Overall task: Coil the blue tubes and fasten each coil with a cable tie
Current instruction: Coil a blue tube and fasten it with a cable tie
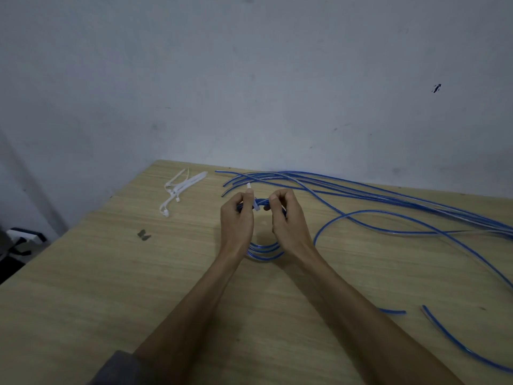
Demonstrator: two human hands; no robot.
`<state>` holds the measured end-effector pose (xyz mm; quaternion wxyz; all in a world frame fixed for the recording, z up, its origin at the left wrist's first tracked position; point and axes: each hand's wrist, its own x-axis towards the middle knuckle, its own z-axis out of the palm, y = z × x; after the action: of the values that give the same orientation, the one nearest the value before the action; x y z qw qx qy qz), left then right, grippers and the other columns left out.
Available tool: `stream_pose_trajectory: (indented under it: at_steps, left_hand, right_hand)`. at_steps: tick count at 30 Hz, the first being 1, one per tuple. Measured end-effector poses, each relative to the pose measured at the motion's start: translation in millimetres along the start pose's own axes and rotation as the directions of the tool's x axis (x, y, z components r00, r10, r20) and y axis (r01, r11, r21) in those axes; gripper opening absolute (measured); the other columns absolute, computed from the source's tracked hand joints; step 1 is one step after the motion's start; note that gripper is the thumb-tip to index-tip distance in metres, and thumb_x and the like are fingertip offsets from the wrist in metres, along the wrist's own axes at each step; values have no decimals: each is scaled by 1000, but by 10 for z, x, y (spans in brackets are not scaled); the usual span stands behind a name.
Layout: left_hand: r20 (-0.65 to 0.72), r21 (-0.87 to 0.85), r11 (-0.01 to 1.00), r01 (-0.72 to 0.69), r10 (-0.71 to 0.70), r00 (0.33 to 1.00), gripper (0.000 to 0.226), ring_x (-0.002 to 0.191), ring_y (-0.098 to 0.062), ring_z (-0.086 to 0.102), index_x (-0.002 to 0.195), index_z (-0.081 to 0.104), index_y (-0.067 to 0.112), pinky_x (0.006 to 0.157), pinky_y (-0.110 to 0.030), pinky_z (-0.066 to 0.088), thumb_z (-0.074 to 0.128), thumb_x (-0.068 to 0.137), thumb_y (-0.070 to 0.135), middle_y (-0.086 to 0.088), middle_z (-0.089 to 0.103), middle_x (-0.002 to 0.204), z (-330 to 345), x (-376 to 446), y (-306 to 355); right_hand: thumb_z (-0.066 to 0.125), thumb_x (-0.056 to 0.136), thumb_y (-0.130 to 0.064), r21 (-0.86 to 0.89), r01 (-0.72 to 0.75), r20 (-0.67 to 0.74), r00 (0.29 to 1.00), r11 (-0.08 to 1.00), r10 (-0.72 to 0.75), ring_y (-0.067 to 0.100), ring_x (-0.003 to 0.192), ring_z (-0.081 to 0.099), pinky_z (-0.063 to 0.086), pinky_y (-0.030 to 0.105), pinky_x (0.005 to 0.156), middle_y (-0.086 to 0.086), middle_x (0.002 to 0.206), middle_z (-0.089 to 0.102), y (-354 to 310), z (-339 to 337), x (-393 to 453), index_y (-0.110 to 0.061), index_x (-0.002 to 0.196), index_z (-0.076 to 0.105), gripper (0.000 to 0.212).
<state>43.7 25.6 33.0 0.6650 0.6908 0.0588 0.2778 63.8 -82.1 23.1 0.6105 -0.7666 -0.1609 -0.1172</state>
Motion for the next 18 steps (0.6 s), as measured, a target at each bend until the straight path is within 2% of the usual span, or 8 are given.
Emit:
stream_pose_trajectory:
  at_steps: [3,7,9,11,14,16,18]
  left_hand:
    - [-24,34,999,-14,15,1000,46,45,-5,33,58,51,13,52,-22,30,54,102,27,11,37,44,-16,-30,24]
    - [-49,38,999,12,-10,999,47,43,-5,34,53,51,15,50,-17,28,59,99,19,12,36,40,-17,-36,53]
    - [-65,23,1000,18,-17,998,46,45,-4,35,54,54,15,52,-20,30,61,99,23,12,38,41,-26,-18,62]
    - [-44,11,1000,0,0,999,47,47,-7,36,55,56,15,56,-27,32,60,100,28,11,40,44,-42,-9,36]
    - [17,-1,1000,-9,9,1000,49,48,-12,33,56,53,17,55,-35,30,56,102,33,8,38,47,-32,-23,4]
    - [44,14,1000,-23,23,999,47,48,-11,32,57,52,20,55,-36,29,53,103,31,10,38,48,-13,-16,-7]
    - [78,42,998,-44,40,996,45,49,-12,32,60,50,23,55,-37,29,49,104,30,10,38,50,-1,-1,-28]
  right_hand:
    - [47,102,-37,25,-11,18,1000,1000,11,8,64,50,43,34,64,-2,89,64,-8,20,-11,-28,91,51,15]
    - [49,100,-38,5,-36,43,998,999,36,11,63,51,46,39,60,-8,72,57,-39,-14,4,-26,89,56,18]
    - [48,103,-42,-33,-24,33,999,999,25,14,60,50,47,42,62,-2,67,55,-63,-18,-24,-22,88,59,28]
    - [46,105,-39,-59,-8,9,1000,998,8,19,64,51,45,38,67,5,70,57,-79,-4,-64,-16,84,60,34]
    - [44,106,-31,-66,-36,-23,999,997,34,17,68,52,46,37,72,5,71,56,-93,-6,-79,-13,77,55,35]
    - [43,105,-27,-76,-52,-43,998,996,49,15,66,50,44,38,69,10,74,58,-87,-11,-61,-6,80,55,35]
    - [42,104,-22,-71,-54,-62,997,996,49,8,59,43,40,35,62,5,69,52,-76,-16,-57,-4,81,54,32]
